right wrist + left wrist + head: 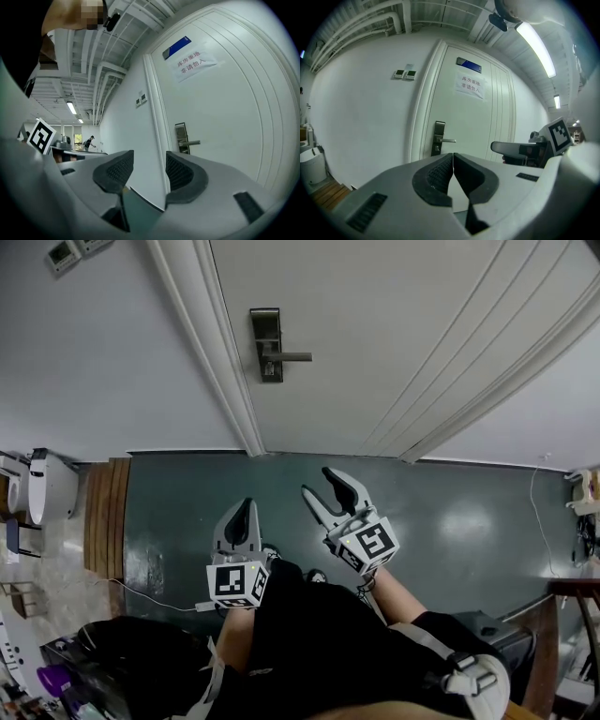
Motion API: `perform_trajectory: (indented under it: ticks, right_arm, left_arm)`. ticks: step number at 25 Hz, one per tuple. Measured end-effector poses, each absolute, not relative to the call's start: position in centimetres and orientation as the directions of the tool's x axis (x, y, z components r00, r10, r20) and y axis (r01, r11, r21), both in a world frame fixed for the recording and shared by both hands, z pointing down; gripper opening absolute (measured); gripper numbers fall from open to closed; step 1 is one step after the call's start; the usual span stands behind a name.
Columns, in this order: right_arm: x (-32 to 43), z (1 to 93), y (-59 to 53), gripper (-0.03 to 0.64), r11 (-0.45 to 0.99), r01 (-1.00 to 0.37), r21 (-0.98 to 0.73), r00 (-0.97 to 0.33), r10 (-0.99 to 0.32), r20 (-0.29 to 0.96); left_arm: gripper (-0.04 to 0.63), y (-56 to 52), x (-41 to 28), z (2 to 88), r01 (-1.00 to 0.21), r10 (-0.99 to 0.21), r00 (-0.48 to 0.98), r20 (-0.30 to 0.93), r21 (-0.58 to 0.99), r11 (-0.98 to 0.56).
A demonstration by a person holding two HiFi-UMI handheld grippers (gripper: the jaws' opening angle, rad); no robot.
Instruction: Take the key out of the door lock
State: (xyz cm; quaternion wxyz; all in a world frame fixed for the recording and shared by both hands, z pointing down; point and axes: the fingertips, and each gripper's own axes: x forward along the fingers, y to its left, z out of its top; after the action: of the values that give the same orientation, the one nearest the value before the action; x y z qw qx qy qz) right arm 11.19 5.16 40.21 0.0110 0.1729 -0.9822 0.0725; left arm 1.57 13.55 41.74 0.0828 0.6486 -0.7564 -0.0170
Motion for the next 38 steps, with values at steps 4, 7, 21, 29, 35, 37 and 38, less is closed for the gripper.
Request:
perform_trajectory:
  ticks: [4,7,21,29,35,37,38]
  right_arm:
    - [7.2,40.3,4.8,0.213,0.925,-0.344,-0.163,-0.939,-0.339,0.054]
    - [4.5,40.2,4.9,0.213,0.919,-0.356,-0.169,-0.935,-0.351,0.059]
    - [-2.4,41.6,3.6,0.212,0.888,-0.406,-0.214,-0.914,-0.393,0.104]
    - [-5.7,42.1,-1.2,0.212,0.879,-0.415,-0.236,-0.910,-0.405,0.091]
    - [-7.8,42.4,-6.4,0.212,0.851,-0.442,-0.285,-0.895,-0.439,0.078]
    - [-8.0,42.8,-8.0,0.212,0.834,-0.458,-0.307,-0.886,-0.457,0.082]
    - [-8.0,43.0,-8.8,0.212,0.827,-0.465,-0.316,-0.882,-0.464,0.084]
  left_arm:
    - [0.025,13.2,-2.4,41.5,-0.979,-0.986,-0.139,0.097,0.139,0.152]
    - [0.025,13.4,-5.2,41.3,-0.980,-0.988,-0.128,0.091,0.144,0.140]
    - [0.025,13.2,-12.9,42.6,-0.971,-0.994,-0.074,0.077,0.221,0.089]
    - [0.025,8.6,-16.7,42.8,-0.975,-0.994,-0.063,0.086,0.205,0.079]
    - [0.025,2.6,-18.9,42.1,-0.986,-0.995,-0.010,0.102,0.166,0.027]
    - [0.025,0.4,-19.2,42.2,-0.987,-0.993,0.017,0.117,0.161,0.002]
    - [0.025,-0.7,-19.2,42.3,-0.987,-0.992,0.030,0.125,0.159,-0.010]
